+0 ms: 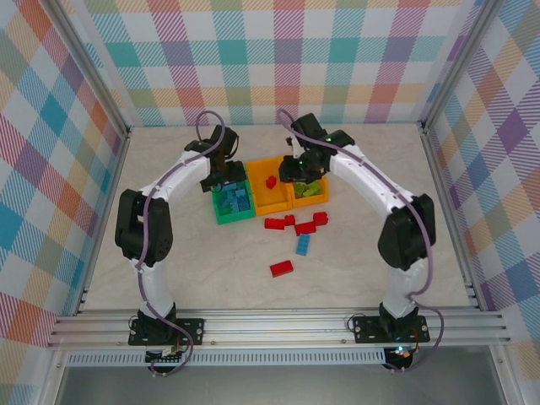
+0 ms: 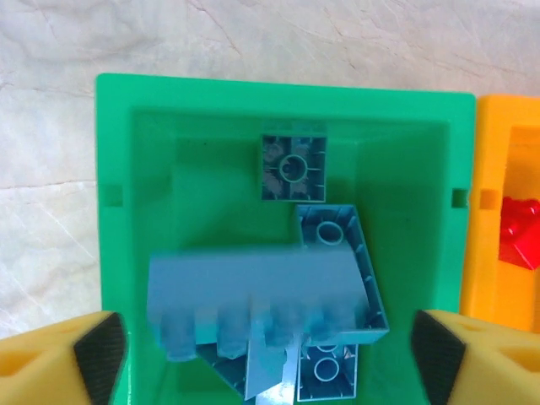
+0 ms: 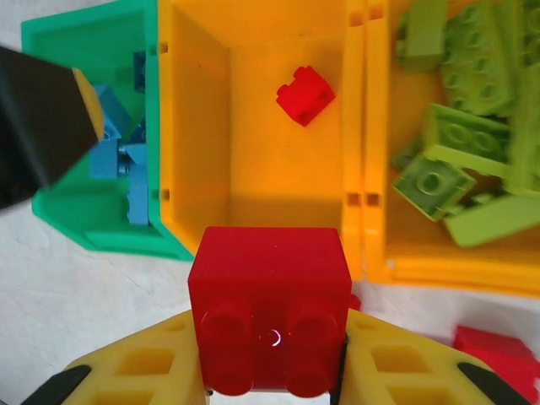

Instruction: Sort the legos into containers by color

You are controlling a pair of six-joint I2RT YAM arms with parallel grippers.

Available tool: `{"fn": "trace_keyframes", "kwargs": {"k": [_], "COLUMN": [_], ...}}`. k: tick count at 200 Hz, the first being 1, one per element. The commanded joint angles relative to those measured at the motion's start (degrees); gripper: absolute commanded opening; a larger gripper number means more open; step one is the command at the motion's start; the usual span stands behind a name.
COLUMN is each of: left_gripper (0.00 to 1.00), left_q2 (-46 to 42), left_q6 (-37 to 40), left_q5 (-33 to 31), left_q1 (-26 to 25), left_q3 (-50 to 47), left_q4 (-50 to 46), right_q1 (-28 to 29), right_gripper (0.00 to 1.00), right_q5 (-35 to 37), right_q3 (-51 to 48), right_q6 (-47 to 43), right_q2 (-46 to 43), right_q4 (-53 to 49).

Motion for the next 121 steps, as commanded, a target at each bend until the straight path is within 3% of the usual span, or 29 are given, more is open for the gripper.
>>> {"fn": "trace_keyframes", "kwargs": {"k": [1, 52, 85, 103, 121], "left_gripper": [1.00, 1.00, 1.00, 1.00, 1.00], "left_q2": [-4.0, -15.2, -24.0, -28.4, -32.0], "left_q6": [-1.1, -2.6, -2.7, -2.4, -1.0], "left_q5": [1.9, 2.8, 2.3, 1.8, 2.3], "left_q1": [0.8, -0.1, -1.5, -2.3, -3.5], "left_q3": [-0.7, -8.5, -16.0, -20.0, -24.6], "left_q4": [0.4, 1.6, 3.0, 3.5, 5.3], "right_q1": [0.5, 1.3, 1.3, 1.3, 1.4], "right_gripper": [0.25, 0.30, 0.43, 0.60, 0.68], "right_q5": [-4.0, -2.2, -0.7, -1.0, -1.2], "right_q3": [5.3, 22.6, 27.3, 27.3, 27.0], "right_q6": [4.1, 3.0, 2.7, 3.0, 2.7], "right_q2": [6.7, 19.7, 23.6, 23.2, 22.0], "right_q4": [-2.0, -9.8, -13.3, -13.0, -12.7]}}
